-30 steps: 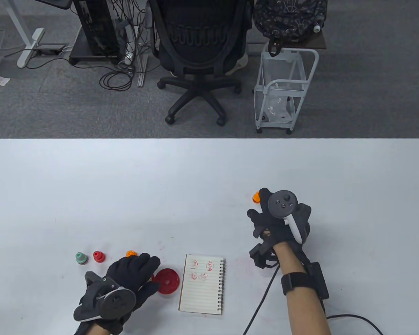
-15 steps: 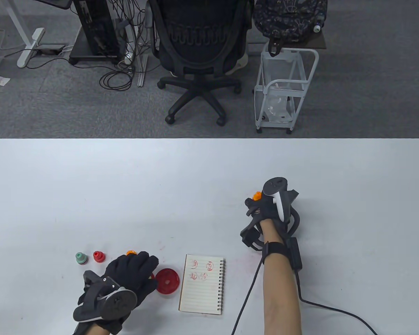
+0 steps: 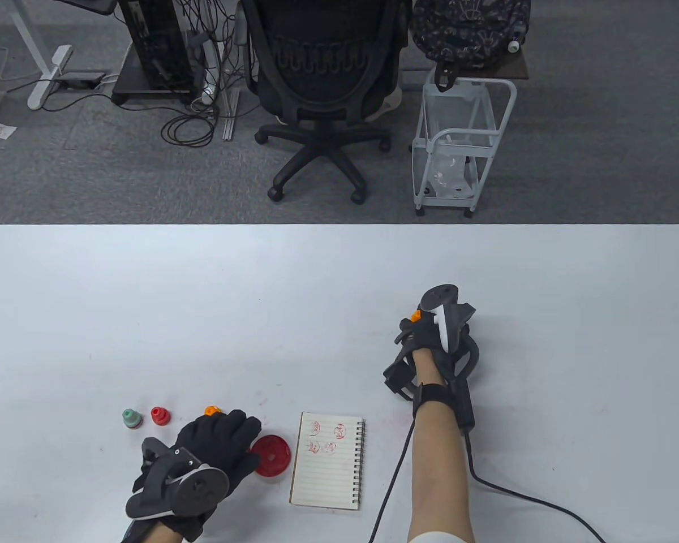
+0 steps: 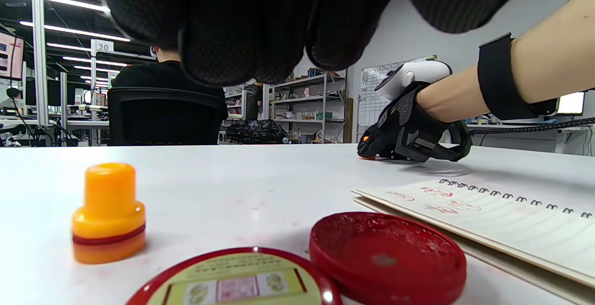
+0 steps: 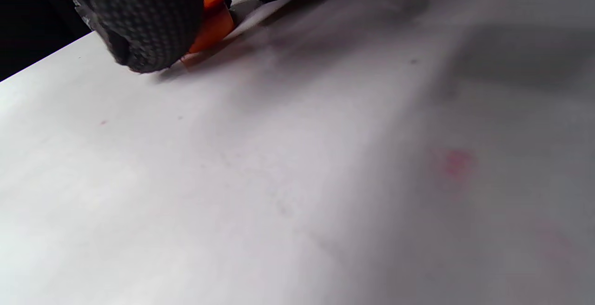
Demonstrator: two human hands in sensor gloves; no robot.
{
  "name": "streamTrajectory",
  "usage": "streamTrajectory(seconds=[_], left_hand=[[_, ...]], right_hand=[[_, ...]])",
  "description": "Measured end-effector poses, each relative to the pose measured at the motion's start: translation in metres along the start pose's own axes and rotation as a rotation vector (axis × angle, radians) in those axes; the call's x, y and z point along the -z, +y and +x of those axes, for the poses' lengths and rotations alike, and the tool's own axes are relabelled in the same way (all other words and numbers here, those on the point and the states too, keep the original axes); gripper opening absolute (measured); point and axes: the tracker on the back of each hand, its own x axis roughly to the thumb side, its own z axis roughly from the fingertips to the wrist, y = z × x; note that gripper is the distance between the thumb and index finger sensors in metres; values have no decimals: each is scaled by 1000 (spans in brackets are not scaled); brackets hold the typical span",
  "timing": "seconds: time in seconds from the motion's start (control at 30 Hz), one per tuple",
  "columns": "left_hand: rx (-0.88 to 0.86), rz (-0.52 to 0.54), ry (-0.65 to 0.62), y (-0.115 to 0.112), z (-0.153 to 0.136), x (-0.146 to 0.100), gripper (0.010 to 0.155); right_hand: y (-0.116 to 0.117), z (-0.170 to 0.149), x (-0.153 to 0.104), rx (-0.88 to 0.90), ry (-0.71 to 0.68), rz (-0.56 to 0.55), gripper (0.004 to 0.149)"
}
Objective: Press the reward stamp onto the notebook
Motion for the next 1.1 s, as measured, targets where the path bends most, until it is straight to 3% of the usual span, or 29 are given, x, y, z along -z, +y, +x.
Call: streamTrajectory(seconds=[0.17,0.23,0.37,0.57,0.8,1.0,1.1], left_hand=[[0,2,-1,0,0,1,58],[0,13,3,2,-1,1,58],[-1,28,14,2,-4,-1,58],[-62,-3,47,-8,-15,-3,57],[-78,54,32,-7,-11,-4,59],[-143,191,-30,-1,6,-2,69],[-170,233,-56,0,13,-2,69]], right_hand=[[-3,-2,-3,-15,-47,-19,60],[-10,-2,-13,-45,-123,-101,60],[-23,-2,-34,-101,-294,-155,60],[-36,0,-90,-137,-676,-149,65],[-42,-14,-170,26,-965,-87,64],[-24,-31,-241,47,-1172,-21,63],[-3,-43,-255,36,-1203,-31,62]])
